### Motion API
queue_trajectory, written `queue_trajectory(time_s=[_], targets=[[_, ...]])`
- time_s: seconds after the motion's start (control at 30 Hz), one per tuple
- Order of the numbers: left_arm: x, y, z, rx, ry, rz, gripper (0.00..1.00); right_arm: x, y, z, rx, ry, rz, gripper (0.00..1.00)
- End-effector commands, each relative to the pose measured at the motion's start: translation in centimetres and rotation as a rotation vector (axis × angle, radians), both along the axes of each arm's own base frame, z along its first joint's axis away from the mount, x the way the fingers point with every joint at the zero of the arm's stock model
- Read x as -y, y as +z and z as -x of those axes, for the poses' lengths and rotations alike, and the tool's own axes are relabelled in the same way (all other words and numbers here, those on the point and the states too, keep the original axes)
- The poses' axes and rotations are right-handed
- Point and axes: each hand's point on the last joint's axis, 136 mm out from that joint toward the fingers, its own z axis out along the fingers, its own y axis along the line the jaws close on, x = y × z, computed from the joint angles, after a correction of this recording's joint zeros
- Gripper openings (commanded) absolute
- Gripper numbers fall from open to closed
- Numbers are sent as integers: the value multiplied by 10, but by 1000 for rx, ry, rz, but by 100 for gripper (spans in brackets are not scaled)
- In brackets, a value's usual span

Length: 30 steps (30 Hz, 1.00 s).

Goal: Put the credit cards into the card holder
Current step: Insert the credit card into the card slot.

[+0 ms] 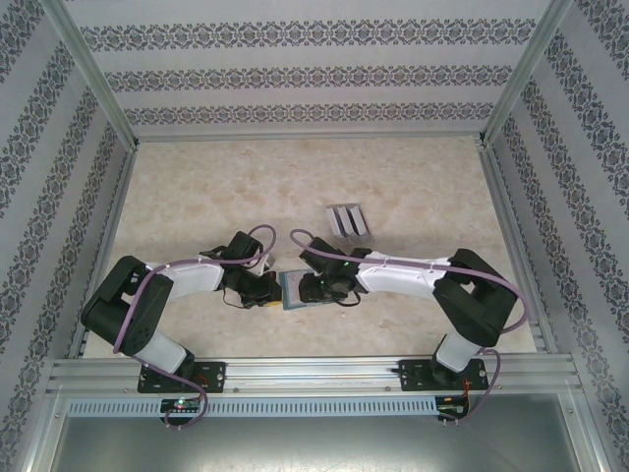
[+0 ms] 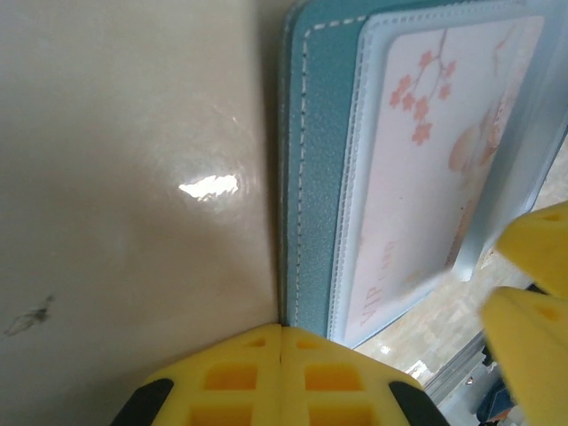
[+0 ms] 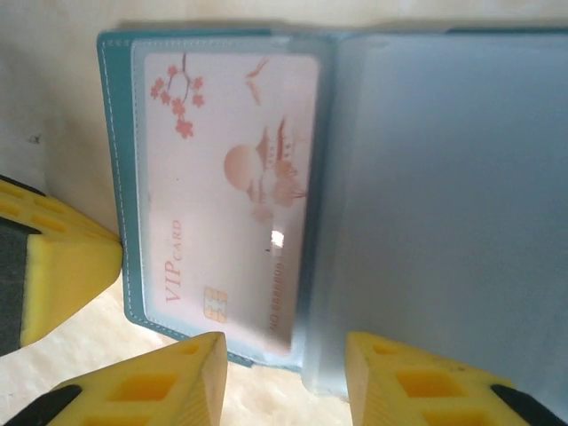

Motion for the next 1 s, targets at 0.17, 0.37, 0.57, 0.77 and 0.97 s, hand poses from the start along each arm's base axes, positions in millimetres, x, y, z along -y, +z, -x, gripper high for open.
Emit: queue_trajectory(time_s=[0.17, 0.37, 0.57, 0.77, 0.97], targets=[[-1, -8, 7, -28, -25, -36, 0, 4, 8, -23, 43, -5, -21, 37], [-4, -6, 7, -18, -20, -48, 0, -12, -4, -34, 31, -27, 17, 32], [-2, -4, 6, -11, -8, -29, 0, -27, -25, -26, -13, -15, 19, 28], [-3, 1, 3, 20, 10, -23, 0, -53, -14, -15, 4, 73, -46, 23], [-5, 5, 0, 37, 29, -33, 0, -31, 2, -12, 59, 58, -17, 29]])
